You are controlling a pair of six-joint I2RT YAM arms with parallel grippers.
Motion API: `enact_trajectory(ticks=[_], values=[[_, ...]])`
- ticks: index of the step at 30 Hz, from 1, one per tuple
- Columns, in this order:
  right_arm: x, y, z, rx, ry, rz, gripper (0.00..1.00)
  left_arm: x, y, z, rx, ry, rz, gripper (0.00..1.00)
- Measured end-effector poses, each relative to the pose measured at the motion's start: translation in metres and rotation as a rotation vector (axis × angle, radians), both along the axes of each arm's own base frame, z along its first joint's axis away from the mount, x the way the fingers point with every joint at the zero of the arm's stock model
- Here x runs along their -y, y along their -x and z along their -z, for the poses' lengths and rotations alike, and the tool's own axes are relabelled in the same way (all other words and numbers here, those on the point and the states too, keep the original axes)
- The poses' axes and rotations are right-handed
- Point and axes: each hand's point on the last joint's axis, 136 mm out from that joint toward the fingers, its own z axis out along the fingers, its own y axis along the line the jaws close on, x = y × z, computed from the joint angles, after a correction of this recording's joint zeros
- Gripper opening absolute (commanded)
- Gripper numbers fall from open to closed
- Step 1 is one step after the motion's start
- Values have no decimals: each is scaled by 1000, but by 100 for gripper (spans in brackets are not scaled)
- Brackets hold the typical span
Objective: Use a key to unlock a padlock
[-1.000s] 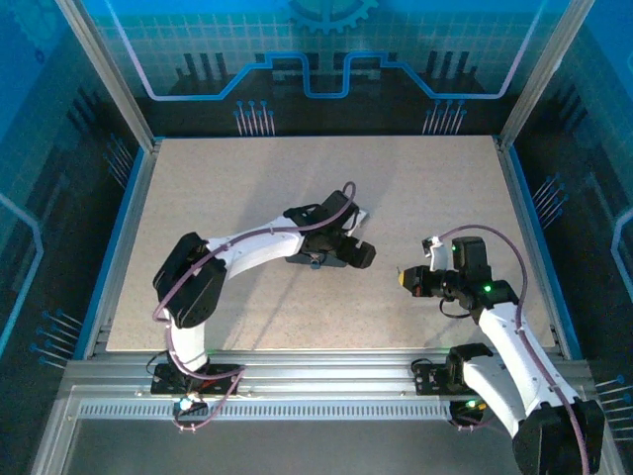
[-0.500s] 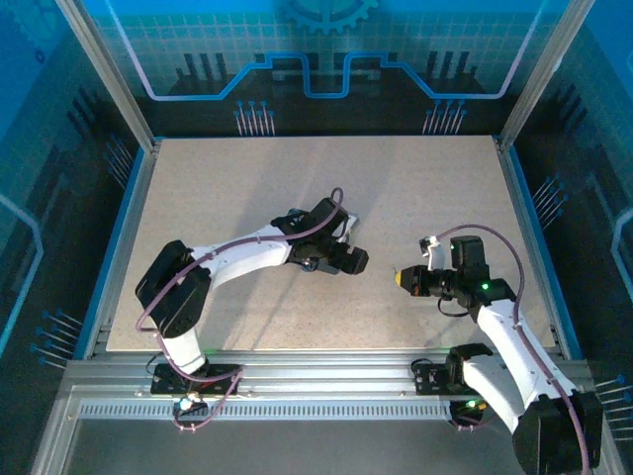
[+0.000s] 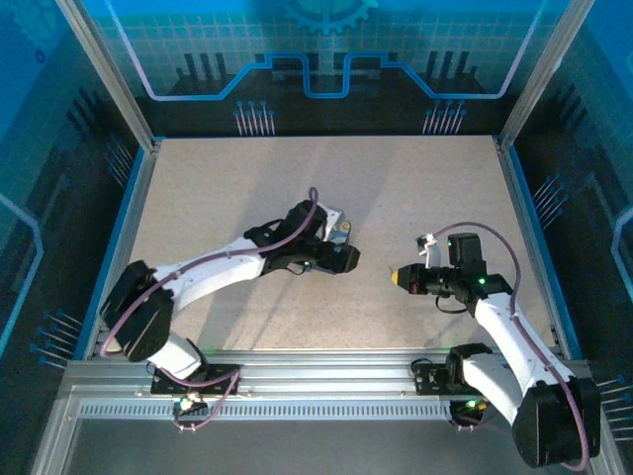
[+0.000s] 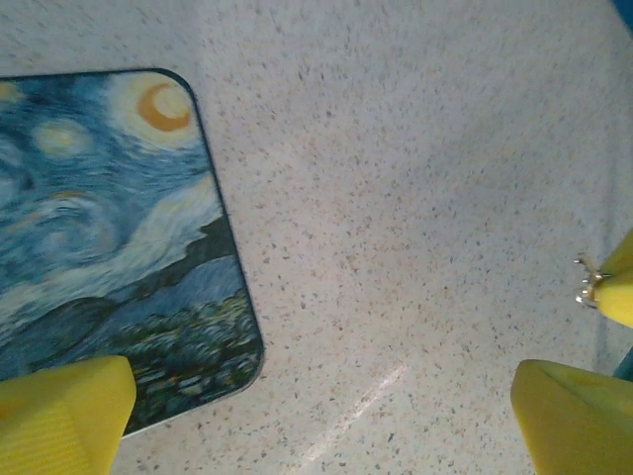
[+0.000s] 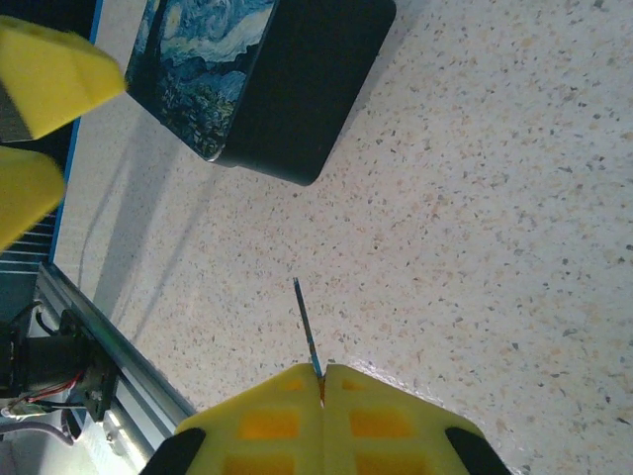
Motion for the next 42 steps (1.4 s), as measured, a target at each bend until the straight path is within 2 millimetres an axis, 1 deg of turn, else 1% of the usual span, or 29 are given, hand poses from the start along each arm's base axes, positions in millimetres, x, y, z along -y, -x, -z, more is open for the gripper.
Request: enact_trajectory(ticks=[2, 5, 7, 11, 15, 19, 22, 26, 31, 37, 42], values=[[-4, -3, 0, -5, -4, -14, 1, -16, 1, -4, 22, 19, -32, 99], [-15, -7, -3, -3, -21, -51, 1, -41, 5, -5, 34, 44, -85, 99], [-26, -10, -5, -1, -29, -82, 1, -58, 11, -3, 39, 49, -113, 99], [-49, -18, -6, 3, -48, -141, 1, -84, 23, 3, 34, 61, -163, 99], [-69, -32, -5, 5, -78, -168, 1, -110, 30, 14, 15, 74, -233, 99], [-91, -50, -7, 17, -110, -198, 1, -128, 39, 35, -30, 85, -282, 99], [-107, -63, -8, 25, -136, -217, 1, -134, 45, 53, -71, 108, -300, 99], [-124, -79, -5, 29, -159, -229, 1, -135, 48, 68, -107, 148, -310, 99], [-139, -96, -2, 36, -172, -237, 1, -128, 43, 71, -117, 182, -303, 99], [-147, -109, 7, 23, -181, -237, 1, -120, 38, 77, -125, 204, -286, 99], [-151, -116, 10, 14, -186, -240, 1, -117, 36, 79, -124, 216, -274, 99]])
